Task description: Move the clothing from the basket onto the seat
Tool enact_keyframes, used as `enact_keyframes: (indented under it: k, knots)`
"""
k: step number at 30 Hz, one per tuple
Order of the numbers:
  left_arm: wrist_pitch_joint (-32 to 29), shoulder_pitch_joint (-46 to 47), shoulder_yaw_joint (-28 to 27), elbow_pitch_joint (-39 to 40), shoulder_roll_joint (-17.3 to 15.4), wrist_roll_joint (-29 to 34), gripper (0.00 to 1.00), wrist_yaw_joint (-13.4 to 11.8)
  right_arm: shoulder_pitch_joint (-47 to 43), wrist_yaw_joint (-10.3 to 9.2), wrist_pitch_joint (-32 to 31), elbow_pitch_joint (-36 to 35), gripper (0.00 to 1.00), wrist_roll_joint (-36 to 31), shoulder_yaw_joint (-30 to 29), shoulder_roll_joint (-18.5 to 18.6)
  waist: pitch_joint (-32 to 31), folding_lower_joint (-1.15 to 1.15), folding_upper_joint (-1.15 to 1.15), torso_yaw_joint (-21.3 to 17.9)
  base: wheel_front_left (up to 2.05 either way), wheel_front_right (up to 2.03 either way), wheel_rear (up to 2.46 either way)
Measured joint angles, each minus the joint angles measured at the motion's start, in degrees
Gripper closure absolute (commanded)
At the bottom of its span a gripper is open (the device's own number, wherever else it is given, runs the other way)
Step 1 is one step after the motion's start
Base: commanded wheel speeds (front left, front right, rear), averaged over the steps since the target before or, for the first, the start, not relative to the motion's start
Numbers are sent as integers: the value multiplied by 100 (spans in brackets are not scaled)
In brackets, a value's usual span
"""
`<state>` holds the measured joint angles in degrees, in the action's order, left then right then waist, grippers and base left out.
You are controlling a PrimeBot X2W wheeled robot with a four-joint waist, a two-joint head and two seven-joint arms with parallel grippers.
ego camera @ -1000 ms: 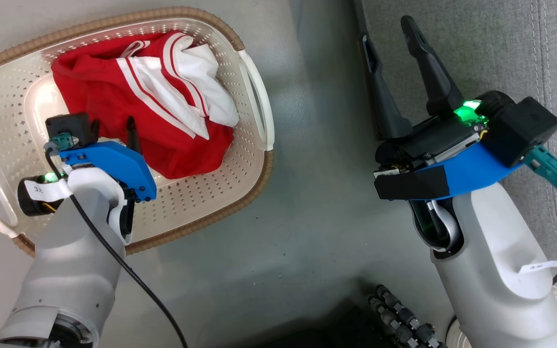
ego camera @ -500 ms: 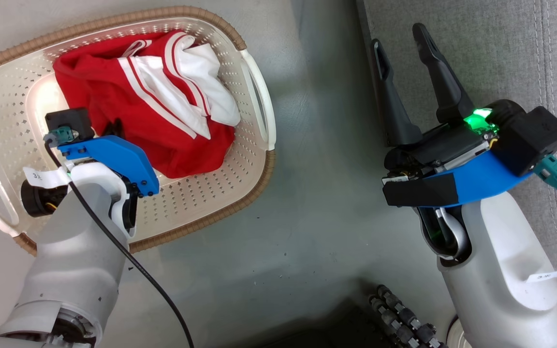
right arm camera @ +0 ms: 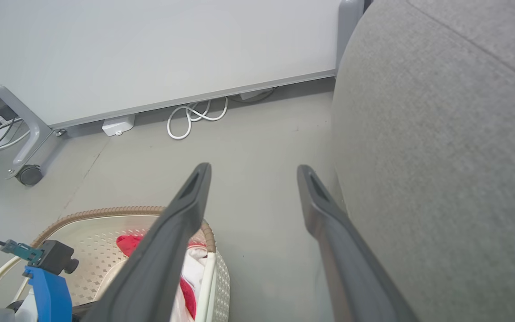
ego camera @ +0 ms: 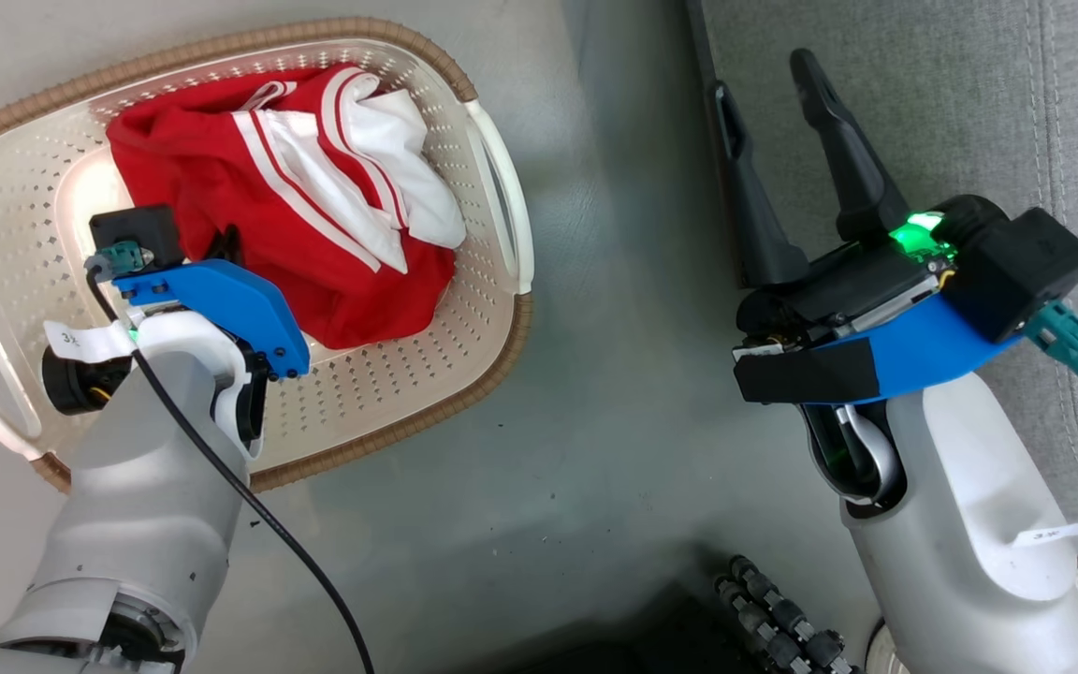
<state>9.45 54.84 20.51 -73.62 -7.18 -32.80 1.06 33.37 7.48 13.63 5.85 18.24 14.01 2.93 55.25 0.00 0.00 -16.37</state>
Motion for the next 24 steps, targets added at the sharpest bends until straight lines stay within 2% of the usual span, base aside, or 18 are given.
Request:
enact_keyframes:
  k: [6, 9, 16, 24]
  knots:
    - [212, -52, 30, -3, -47, -16, 100, 122, 170, 0, 44, 166, 0, 114, 160, -3, -186, 0, 0, -56, 0, 0, 0]
    - [323, -207, 75, -5, 29, -14, 100, 222, 185, 0, 68, 336, 0, 114, 166, -2, -417, 0, 0, -50, 0, 0, 0]
    - [490, -600, 210, 120, 201, -13, 100, 460, 152, 0, 104, 754, 0, 47, 237, -5, -1241, -1, 0, 94, 0, 0, 0]
    - [549, -1148, 444, 633, 375, -42, 100, 604, -110, 0, -5, 1181, 0, 11, 338, -10, -2360, -1, 1, 323, 0, 0, 0]
